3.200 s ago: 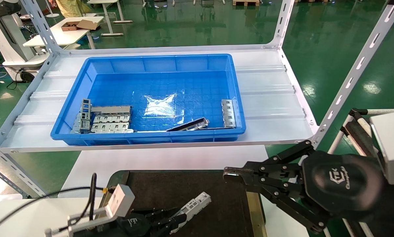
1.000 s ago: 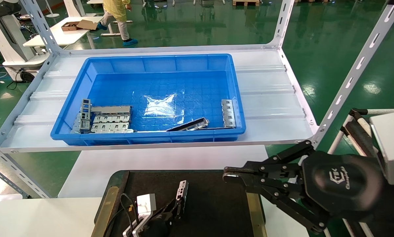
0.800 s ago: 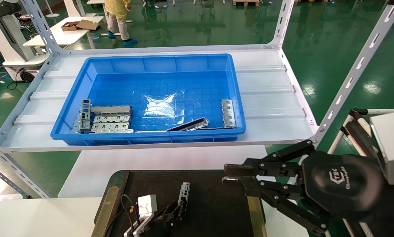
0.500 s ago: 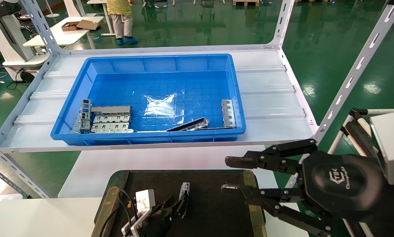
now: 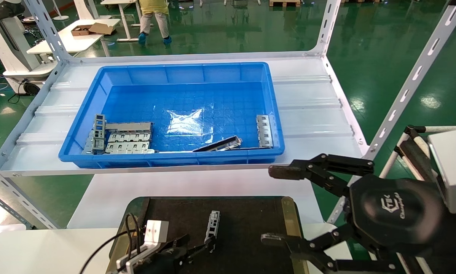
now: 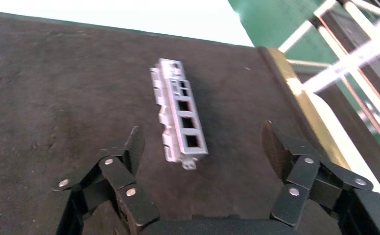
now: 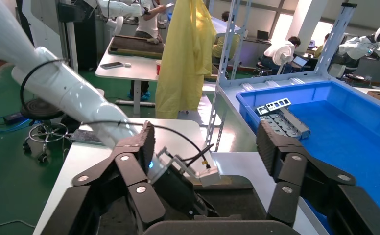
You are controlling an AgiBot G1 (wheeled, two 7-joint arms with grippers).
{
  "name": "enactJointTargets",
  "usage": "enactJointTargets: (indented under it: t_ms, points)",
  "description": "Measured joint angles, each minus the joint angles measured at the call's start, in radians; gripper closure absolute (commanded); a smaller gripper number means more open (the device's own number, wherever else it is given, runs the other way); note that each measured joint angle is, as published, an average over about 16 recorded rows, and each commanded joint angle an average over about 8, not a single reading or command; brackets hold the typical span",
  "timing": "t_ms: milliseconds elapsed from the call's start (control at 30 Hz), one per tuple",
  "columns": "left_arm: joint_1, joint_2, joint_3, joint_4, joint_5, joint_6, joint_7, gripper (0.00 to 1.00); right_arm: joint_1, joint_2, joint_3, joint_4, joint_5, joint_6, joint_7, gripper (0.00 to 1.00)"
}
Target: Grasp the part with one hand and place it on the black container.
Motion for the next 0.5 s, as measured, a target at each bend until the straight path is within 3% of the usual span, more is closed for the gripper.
enactJointTargets:
  t_ms: [267, 500]
  points:
    - [-0.045, -0.125, 0.027, -0.094, -0.014, 0.138, -0.01, 0.0, 0.0, 0.0, 0.0, 0.0, 0.0, 0.0, 0.0, 0.0]
    - [-0.06, -0.201, -0.023, -0.122, -0.072, 0.294, 0.074, 0.0, 0.0, 0.0, -0.001, 0.0, 0.001, 0.0, 0.0, 0.0]
